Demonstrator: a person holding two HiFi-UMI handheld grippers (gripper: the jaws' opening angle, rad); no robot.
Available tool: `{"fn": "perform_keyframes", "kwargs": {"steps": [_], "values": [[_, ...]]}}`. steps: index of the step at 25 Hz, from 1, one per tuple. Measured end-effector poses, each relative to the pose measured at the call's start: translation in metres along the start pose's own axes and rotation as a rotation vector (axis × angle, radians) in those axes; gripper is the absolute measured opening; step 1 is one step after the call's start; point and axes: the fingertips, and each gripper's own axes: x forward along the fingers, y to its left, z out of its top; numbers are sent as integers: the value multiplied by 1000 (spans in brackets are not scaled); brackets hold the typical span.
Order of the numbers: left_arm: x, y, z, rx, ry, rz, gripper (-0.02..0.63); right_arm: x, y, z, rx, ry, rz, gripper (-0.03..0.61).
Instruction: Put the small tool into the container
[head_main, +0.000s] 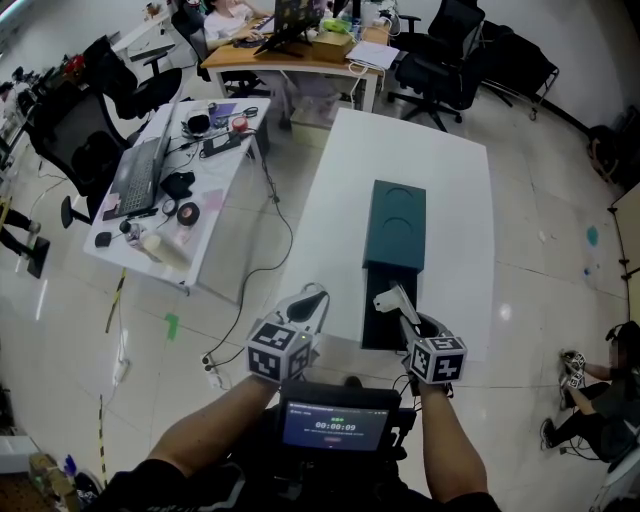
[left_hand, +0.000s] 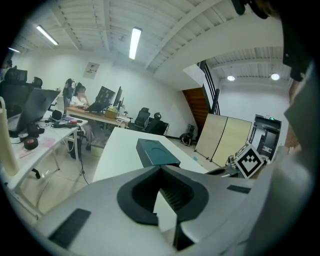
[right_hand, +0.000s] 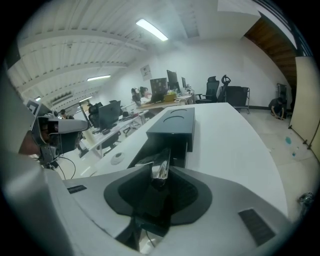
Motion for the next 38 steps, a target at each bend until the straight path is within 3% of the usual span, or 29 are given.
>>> {"fn": "perform_keyframes", "kwargs": {"steps": [13, 18, 22, 27, 38], "values": [[2, 1, 0, -4, 2, -2, 31, -3, -9, -4, -162, 68, -54, 118], [1, 4, -2, -5, 1, -6, 31, 6, 2, -7, -115, 109, 0, 114], [1, 5, 1, -22, -9, -17, 31, 16, 3, -8, -86, 140, -9, 114], [0, 6, 3, -18, -18, -33, 31, 24, 4, -28, -115, 252, -14, 114], [-1, 20, 5, -35, -22, -23, 31, 42, 0, -35, -254, 440, -32, 109]]}}
